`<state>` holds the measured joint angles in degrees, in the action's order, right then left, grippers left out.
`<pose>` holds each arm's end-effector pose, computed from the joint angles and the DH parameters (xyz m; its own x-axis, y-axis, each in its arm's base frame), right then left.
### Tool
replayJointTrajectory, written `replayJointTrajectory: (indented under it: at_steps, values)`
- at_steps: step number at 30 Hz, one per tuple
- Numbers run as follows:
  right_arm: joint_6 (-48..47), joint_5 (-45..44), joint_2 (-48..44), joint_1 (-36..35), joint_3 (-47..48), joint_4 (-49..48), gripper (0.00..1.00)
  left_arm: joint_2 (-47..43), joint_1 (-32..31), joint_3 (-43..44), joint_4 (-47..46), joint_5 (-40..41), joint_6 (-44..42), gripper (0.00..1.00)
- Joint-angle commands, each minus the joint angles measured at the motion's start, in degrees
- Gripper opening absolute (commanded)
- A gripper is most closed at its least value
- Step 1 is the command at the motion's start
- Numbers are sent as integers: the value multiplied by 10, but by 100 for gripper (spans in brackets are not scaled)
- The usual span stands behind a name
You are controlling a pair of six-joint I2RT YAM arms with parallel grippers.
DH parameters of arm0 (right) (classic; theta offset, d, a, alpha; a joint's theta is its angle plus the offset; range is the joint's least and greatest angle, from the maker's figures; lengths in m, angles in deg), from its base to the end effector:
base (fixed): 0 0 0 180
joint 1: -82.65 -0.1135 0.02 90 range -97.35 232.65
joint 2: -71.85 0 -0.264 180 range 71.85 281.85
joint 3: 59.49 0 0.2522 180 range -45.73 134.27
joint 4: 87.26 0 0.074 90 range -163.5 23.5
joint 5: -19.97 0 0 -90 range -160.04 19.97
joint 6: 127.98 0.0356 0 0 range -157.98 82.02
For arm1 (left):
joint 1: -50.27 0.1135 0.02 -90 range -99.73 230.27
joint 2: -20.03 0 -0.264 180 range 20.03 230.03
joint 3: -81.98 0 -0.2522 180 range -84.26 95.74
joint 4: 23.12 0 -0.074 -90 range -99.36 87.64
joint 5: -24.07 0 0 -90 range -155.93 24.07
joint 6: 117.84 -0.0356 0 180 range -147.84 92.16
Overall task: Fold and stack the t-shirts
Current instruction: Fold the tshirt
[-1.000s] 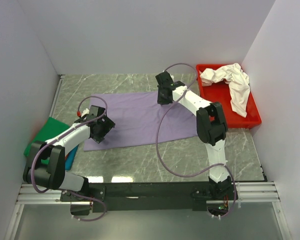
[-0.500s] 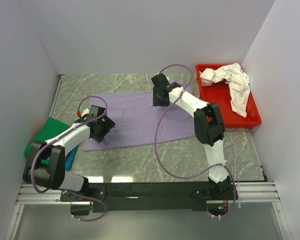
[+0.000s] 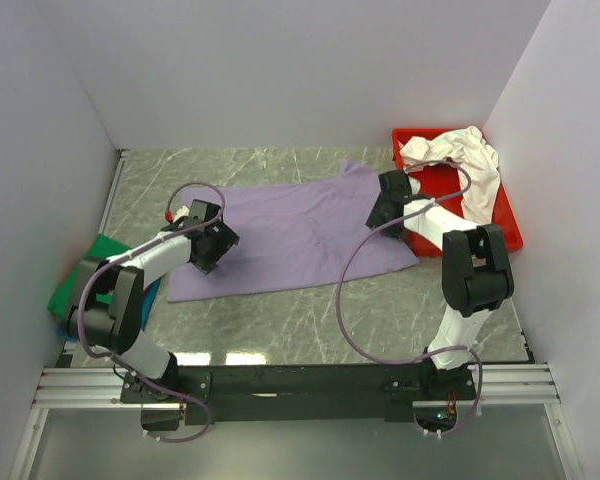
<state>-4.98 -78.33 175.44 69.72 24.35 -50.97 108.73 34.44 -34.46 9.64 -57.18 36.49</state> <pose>0.3719 0.0801 0.1943 -0.7558 0.3794 -0.5337 0.3205 0.9251 0.2038 0.2904 -0.0767 0.1778 -0.5259 -0.7768 -0.3463 -0.6515 0.6297 -0.4231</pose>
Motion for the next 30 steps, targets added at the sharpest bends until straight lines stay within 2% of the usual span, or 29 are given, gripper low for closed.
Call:
replayJointTrajectory:
  at_steps: [1,11,17,22,30]
  values:
    - [38,-15,-31,-6,-44,-40,56,9,-4,9,-15,2,8,84]
    - [140,8,-104,4,-216,-80,57,18,-4,-44,-13,28,25,85]
    - [191,19,-202,4,-329,-83,59,-10,-5,-82,-14,36,25,85]
    - [204,36,-284,4,-406,-70,59,-41,-4,-97,-5,34,22,85]
    - [198,32,-421,5,-466,-8,59,-106,-4,-133,19,38,11,85]
